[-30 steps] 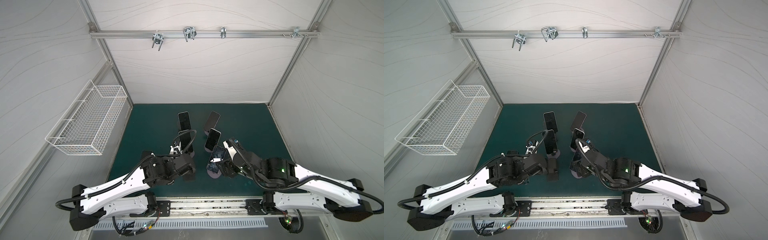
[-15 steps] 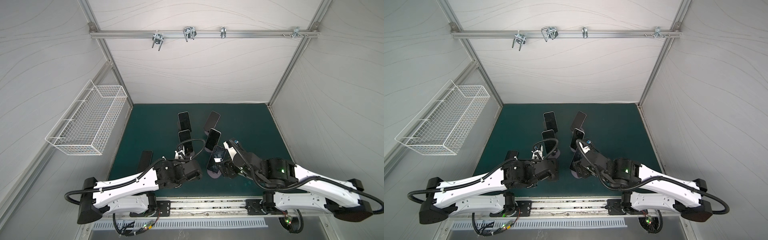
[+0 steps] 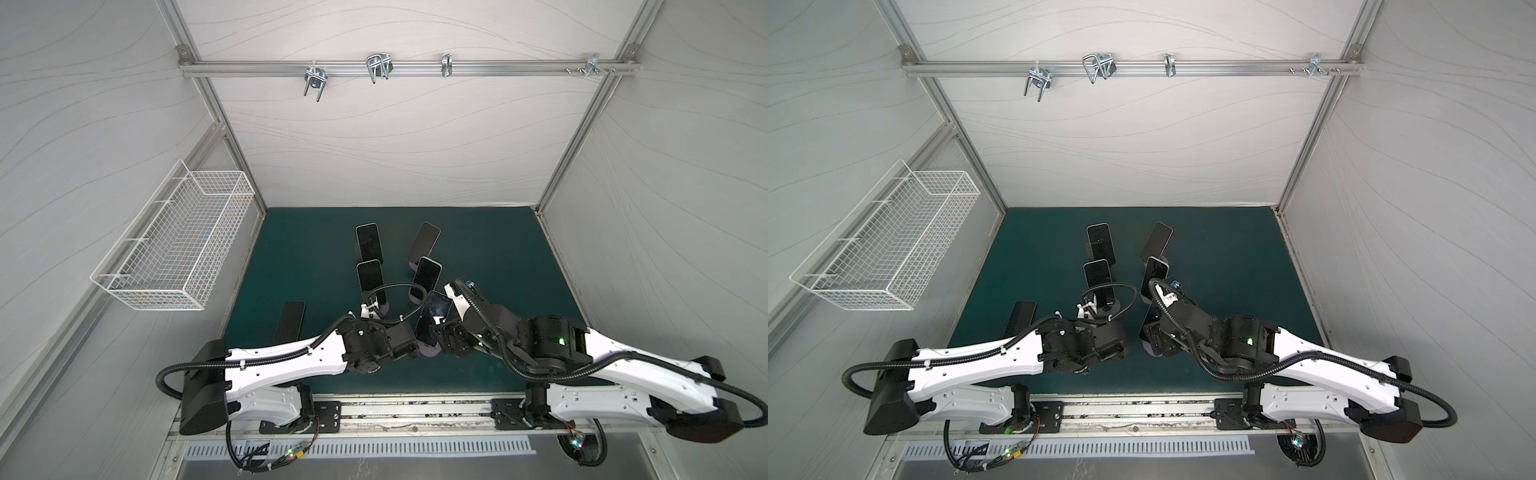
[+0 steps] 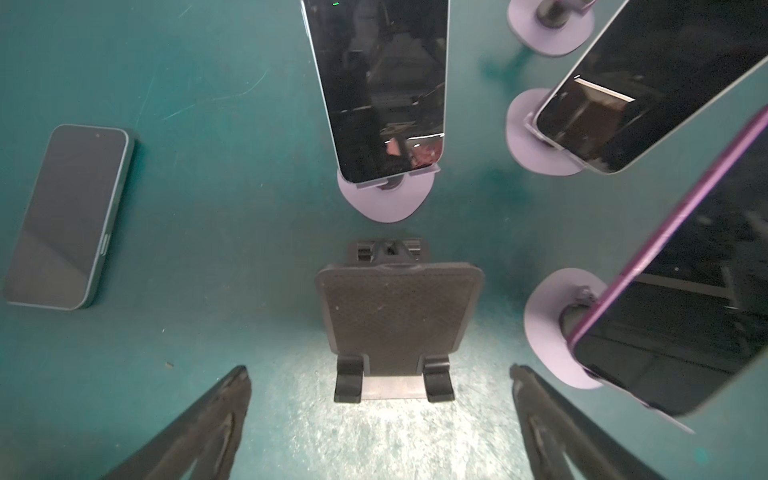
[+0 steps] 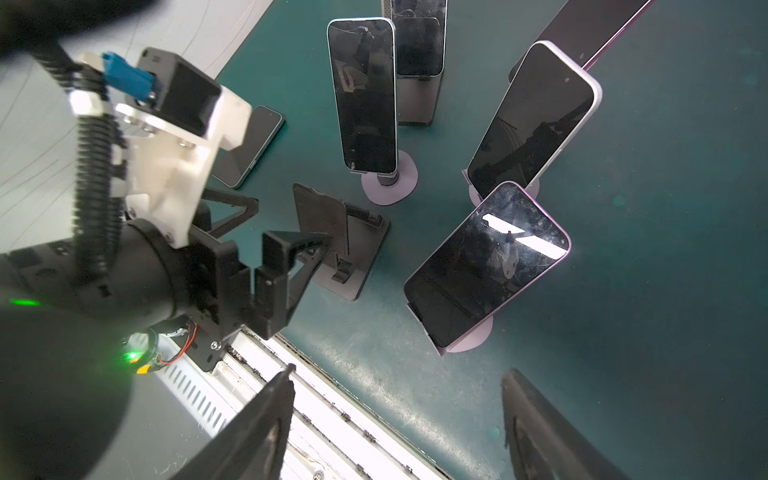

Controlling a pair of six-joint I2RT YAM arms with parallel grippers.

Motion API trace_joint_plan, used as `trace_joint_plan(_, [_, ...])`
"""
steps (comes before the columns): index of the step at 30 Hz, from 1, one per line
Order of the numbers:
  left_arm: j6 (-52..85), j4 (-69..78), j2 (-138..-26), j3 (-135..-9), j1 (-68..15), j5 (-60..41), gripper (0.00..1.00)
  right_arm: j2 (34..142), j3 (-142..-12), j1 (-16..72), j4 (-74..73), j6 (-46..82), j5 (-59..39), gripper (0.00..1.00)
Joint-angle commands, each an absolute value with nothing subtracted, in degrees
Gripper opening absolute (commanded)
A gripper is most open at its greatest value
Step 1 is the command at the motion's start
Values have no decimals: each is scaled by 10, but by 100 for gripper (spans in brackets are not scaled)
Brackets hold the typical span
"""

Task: Remove the phone from the phone stand
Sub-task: 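Swing the left gripper inward over the empty black folding stand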

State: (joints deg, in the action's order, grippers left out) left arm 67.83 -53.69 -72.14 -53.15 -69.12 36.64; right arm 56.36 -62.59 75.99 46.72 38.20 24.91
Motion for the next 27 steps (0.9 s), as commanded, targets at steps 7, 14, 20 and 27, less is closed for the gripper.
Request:
trace_joint_plan(7, [696,-528,-752,-560,-690,384,99,563,-630,757,461,389,252,79])
trace_joint_plan(14, [679,-512,-756,-552,-669,364,99,562,-629,757,461,389,249,79])
trace_joint_plan(20, [669,-494,-763,-543,-654,354,98,556,-624,758,460,391,250,79])
trace_joint_plan(27, [655,-480,-780,-544,-645,347,94,547,-615,757,461,395,250,79])
